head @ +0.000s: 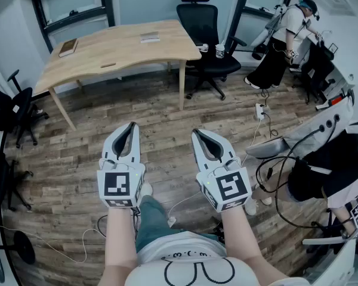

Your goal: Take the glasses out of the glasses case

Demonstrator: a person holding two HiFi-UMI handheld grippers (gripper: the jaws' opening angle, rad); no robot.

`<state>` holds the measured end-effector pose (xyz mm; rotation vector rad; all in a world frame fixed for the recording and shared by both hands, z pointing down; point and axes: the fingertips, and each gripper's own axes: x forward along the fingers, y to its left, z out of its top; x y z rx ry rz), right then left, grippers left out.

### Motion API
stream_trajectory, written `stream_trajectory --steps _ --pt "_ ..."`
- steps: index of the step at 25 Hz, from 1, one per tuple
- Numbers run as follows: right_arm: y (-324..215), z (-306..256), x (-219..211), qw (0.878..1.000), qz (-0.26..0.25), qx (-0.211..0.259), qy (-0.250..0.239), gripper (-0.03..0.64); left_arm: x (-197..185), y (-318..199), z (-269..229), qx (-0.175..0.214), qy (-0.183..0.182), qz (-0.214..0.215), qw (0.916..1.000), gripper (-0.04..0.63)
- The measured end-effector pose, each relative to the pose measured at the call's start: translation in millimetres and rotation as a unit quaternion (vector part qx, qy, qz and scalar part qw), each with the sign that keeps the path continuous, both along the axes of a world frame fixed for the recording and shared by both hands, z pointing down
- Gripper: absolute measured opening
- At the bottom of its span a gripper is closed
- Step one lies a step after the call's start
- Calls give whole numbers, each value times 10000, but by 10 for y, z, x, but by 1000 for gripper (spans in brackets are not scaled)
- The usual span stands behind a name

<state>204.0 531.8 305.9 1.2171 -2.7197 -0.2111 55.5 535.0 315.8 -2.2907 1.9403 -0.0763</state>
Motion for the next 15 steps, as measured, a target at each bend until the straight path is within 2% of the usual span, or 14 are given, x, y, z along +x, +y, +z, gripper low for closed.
stream_trajectory --steps 8,15 --pt "-567 140 -144 9999 -65 -69 -41 51 -201 -547 89 -83 -82 29 9999 17" --pt "-1722 306 -658 9995 25 -294 -61 51 -812 -1677 287 -257 12 53 9997 17"
